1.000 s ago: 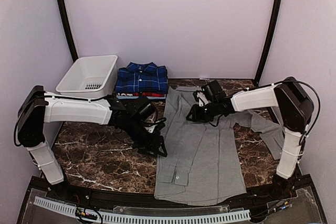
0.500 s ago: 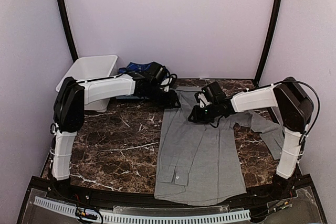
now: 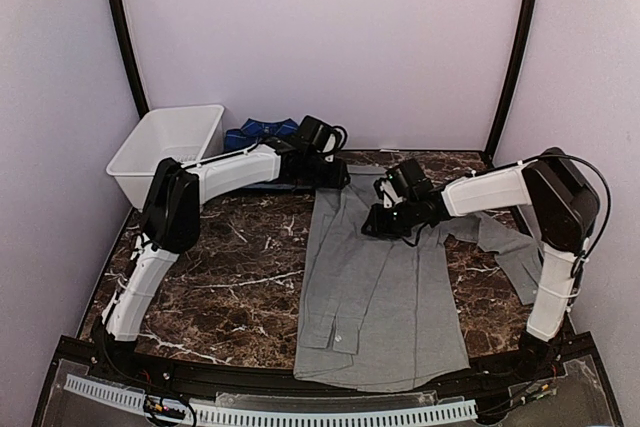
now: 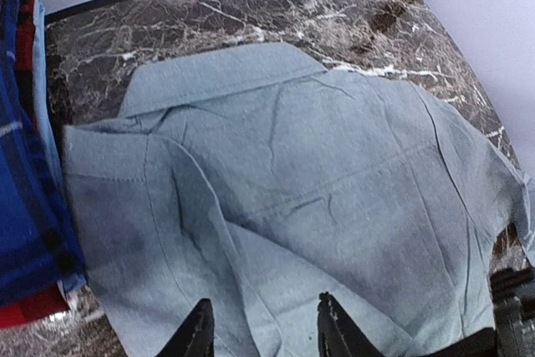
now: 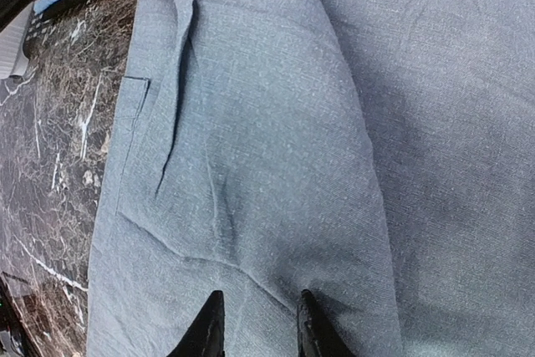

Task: Fold and stack the long sleeve shirts
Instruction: Adjust the sleeve of the 1/3-folded shirt.

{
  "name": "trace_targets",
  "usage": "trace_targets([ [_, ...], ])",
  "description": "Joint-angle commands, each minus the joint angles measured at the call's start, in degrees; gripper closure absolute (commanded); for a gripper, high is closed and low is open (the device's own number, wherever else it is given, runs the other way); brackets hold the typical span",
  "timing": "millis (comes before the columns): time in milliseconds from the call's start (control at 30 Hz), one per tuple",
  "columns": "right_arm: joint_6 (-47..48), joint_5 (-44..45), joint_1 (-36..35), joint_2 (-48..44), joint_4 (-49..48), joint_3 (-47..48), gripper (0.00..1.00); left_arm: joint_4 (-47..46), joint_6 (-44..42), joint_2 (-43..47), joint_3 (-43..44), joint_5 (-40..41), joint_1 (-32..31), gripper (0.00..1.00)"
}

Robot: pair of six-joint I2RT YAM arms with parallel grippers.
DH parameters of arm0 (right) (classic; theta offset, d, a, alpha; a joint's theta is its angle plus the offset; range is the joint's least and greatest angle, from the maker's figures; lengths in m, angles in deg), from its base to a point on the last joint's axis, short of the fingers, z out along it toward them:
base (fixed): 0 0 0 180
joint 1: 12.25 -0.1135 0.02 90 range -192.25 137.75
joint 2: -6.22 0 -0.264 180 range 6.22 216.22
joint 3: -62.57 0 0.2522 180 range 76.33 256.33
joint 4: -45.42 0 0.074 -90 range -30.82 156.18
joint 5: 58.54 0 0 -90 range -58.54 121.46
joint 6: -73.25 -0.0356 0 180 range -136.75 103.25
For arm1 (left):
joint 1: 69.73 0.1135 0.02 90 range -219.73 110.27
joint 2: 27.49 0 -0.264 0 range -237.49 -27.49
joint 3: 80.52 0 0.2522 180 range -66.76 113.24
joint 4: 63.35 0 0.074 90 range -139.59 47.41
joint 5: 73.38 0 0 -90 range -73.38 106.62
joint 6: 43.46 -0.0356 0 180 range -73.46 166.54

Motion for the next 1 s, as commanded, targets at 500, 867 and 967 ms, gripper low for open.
trace_targets([
  [500,1.8,1.2,0.3,-0.8,-0.7,-3.0,0.74,-8.5,0.8,-10.1,10.9,-3.8,2.5,0.95],
  [867,2.2,2.3,0.3,0.4,-0.1,-5.0,0.75,-15.0,5.5,-13.7,11.2,-10.0,5.8,0.96],
  [967,2.2,2.4,0.3,0.6,0.1,-5.0,0.75,-14.9,6.0,-14.2,11.2,-9.8,6.2,0.82],
])
